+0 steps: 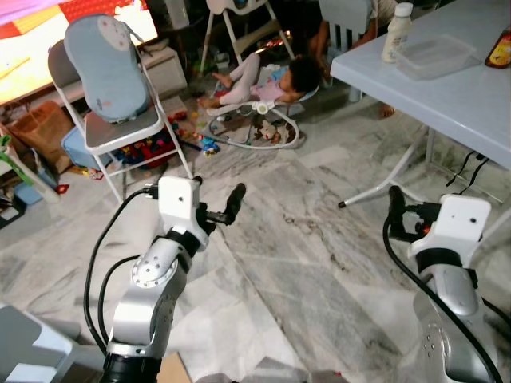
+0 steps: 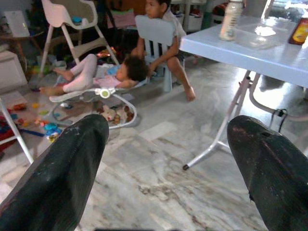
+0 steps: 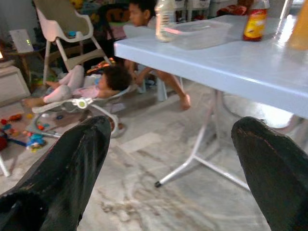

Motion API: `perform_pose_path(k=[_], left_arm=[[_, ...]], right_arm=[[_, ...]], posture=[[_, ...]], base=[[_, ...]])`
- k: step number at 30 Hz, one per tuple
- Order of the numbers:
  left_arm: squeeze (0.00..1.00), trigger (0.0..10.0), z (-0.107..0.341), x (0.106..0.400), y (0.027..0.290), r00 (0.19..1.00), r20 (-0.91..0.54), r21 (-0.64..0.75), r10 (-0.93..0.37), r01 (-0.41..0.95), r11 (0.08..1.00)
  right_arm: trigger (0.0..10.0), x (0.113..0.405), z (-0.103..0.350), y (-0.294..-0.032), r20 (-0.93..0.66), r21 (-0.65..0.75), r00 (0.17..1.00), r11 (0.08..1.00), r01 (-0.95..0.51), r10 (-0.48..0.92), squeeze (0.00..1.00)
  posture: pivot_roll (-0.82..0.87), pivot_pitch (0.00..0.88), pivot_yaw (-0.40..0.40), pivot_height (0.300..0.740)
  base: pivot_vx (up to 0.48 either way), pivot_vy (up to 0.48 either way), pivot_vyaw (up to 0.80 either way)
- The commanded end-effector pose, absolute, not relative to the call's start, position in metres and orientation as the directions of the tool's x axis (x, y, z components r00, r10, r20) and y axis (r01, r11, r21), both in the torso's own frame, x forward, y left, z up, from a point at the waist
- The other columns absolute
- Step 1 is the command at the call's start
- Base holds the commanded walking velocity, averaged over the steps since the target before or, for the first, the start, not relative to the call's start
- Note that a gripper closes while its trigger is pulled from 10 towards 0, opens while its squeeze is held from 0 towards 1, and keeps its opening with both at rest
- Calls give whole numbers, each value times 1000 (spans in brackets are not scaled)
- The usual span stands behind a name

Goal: Restocking fridge

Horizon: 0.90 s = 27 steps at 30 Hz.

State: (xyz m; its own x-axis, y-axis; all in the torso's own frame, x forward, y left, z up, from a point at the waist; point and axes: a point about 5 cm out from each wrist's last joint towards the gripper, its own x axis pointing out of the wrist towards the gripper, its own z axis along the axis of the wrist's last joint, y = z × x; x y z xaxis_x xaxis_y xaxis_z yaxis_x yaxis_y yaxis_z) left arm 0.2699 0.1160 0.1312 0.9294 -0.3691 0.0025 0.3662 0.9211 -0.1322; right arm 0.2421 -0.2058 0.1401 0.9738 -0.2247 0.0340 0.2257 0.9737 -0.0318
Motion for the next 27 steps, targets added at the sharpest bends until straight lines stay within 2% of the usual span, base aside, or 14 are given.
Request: perform_pose_path(k=[1,14,17,20,21,23,27], left_arm=[[0,10000,134,270,120,935,8,-125,-354,352,928],[0,10000,130,268,122,935,-1,-123,-356,353,928],[0,10000,120,266,127,946,-20,-101,-323,319,942],[0,10000,117,265,130,954,-18,-75,-298,296,952],[0,10000,117,265,133,966,16,-21,-258,259,966],[0,10000,116,265,133,971,40,-20,-234,235,972],[0,10000,116,263,134,965,131,-81,-226,238,968]], right_arm=[[10000,242,144,-202,44,-34,977,977,211,-210,0],[10000,240,141,-200,41,-40,979,978,203,-201,0],[10000,238,140,-199,57,-94,977,973,211,-207,0],[10000,238,137,-199,45,-66,977,975,211,-208,0],[10000,237,135,-199,56,-27,974,975,221,-219,0],[10000,236,135,-198,93,-36,971,974,222,-218,0],[10000,237,135,-193,106,-17,978,983,184,-182,0]], posture=[[-142,88,136,740],[-139,93,134,740],[-138,91,128,740],[-136,87,124,740],[-135,84,121,740],[-134,80,118,740],[-128,74,113,740]], base=[[322,0,0],[339,0,0],[324,0,0],[281,0,0],[0,0,0],[0,0,0],[0,0,0]])
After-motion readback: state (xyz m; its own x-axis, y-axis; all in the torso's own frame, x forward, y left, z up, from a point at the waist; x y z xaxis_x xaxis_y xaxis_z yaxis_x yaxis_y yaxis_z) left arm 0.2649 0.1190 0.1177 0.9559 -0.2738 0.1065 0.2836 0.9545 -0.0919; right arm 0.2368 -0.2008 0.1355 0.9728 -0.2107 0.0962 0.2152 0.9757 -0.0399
